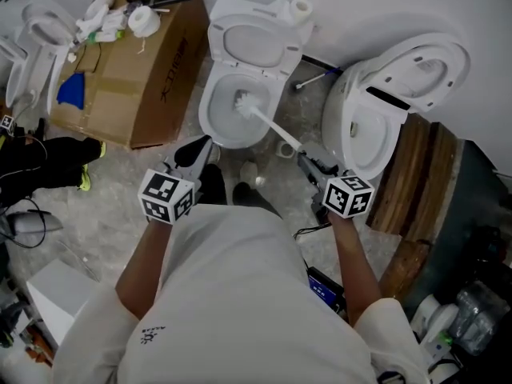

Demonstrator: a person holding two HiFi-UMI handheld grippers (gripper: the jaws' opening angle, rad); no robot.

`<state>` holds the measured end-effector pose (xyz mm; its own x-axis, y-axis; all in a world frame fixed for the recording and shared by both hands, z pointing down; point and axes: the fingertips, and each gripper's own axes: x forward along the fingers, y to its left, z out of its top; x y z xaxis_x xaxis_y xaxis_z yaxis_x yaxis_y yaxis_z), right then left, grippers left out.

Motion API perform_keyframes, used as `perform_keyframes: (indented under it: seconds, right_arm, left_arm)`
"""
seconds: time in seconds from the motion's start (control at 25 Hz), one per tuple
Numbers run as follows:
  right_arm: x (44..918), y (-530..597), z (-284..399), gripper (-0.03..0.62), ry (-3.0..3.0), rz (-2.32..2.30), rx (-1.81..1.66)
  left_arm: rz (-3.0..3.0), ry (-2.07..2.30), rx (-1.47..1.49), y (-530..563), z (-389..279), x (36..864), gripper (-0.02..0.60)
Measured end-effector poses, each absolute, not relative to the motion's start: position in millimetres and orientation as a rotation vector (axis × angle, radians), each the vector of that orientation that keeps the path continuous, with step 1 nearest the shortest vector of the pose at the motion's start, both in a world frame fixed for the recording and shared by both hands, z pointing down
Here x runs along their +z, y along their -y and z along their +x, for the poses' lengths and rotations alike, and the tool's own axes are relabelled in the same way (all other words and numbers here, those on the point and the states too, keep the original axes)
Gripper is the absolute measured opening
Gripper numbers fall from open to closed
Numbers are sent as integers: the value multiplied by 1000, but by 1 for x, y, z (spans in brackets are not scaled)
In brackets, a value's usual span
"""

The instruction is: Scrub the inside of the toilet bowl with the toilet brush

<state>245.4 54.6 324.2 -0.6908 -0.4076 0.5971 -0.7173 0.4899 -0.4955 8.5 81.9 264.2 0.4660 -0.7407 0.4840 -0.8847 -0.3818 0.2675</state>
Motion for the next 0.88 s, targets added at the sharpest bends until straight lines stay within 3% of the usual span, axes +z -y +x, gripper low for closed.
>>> perform_keyframes:
  seconds: [0.88]
  right_arm:
    - [462,-53,206,146,2072,923,1149]
  left_arm:
    - [2143,1273,439,-64,-37,355,-14]
